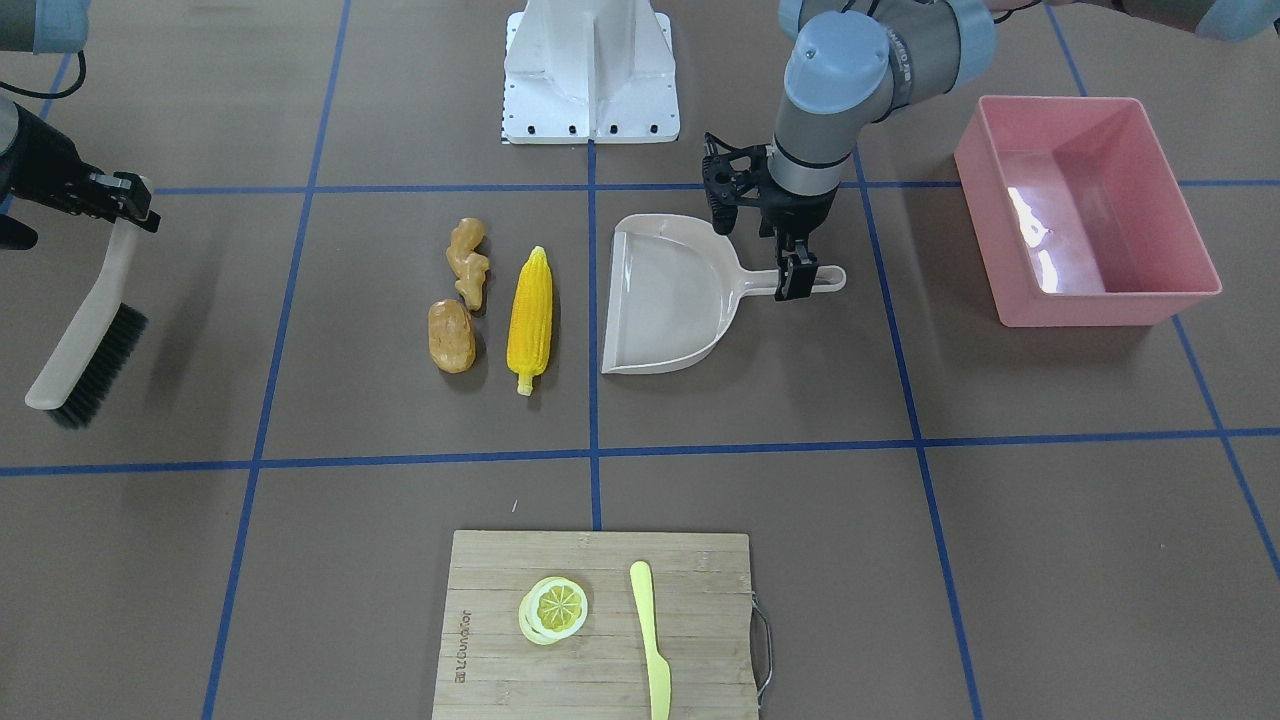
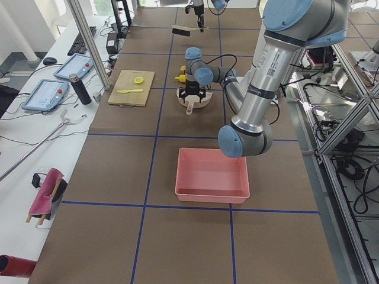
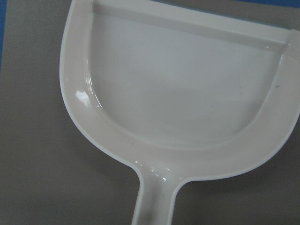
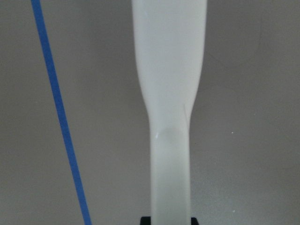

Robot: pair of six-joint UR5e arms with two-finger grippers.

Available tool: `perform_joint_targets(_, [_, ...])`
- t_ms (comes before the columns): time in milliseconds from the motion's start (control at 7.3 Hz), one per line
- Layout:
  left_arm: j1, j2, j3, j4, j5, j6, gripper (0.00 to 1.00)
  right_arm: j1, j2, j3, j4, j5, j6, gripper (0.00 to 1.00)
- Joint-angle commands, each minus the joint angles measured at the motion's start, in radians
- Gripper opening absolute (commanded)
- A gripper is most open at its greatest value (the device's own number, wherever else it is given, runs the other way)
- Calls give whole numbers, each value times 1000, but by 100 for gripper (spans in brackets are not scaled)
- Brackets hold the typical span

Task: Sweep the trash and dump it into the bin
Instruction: 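Slide the dustpan toward the corn with the left gripper while the right lifts the brush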

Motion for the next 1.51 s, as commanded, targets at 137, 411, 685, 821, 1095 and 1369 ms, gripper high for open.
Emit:
perform_joint_targets(137, [-4,8,53,-66,-4,10,99,16,37,-4,2,34,-25,0])
perform_joint_targets(411, [-3,43,56,-92,-5,5,99,-34,188,-11,-4,54,-97,0])
perform_joint_targets(685, [-5,66,42,-97,-7,8,98,-39,215,-17,8,182,-94,0])
perform_joint_targets(821, [-6,68,33,-104,-7,8,94,-40,231,-9,8,190,-89,0])
perform_joint_targets(1095, [-6,77,28,-126,-17,10,32,-45,216,-23,6,262,-91,0])
perform_joint_targets(1369, [-8,77,14,-106,-70,7,0,-89,213,-21,32,264,-12,0])
